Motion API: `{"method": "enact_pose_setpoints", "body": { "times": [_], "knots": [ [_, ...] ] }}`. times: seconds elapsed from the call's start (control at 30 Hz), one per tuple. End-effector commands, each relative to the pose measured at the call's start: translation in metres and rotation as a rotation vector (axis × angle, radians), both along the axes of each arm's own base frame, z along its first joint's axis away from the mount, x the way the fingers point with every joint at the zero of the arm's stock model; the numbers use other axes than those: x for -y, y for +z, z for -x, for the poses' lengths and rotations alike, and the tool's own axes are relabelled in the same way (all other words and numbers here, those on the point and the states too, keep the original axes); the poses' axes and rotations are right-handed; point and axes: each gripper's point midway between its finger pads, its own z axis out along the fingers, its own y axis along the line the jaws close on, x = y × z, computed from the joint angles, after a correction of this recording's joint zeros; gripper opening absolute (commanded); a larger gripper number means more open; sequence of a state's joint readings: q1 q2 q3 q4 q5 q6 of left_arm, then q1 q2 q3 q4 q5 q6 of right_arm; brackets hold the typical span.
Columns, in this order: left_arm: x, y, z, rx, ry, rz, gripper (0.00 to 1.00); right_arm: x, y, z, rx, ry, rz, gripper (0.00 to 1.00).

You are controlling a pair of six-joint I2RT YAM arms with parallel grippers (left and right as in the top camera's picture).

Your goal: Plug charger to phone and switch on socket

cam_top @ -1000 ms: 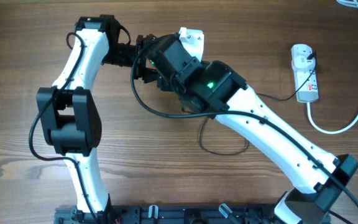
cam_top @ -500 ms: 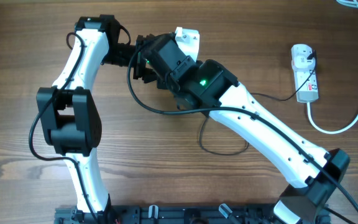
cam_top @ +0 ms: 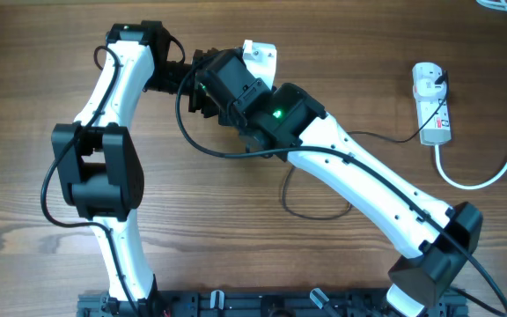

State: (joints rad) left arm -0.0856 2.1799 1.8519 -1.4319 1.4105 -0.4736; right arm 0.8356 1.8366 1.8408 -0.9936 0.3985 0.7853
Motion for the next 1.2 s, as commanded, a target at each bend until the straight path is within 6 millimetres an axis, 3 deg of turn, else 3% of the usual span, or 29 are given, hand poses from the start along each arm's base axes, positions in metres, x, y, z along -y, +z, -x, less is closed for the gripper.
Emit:
{"method": "enact_pose_setpoints", "body": {
  "times": [0.0, 1.17],
  "knots": [
    [0.0012, 0.0223, 0.0044, 0.041, 0.003, 0.031, 0.73, -0.0029, 0.0045, -0.0039, 0.023, -0.007, 0.003, 0.35],
    [0.0012, 0.0224, 0.0044, 0.041, 0.003, 0.031, 0.76, -0.0047, 0.0054, -0.0047, 0.026, -0.007, -0.008, 0.05]
  ]
}}
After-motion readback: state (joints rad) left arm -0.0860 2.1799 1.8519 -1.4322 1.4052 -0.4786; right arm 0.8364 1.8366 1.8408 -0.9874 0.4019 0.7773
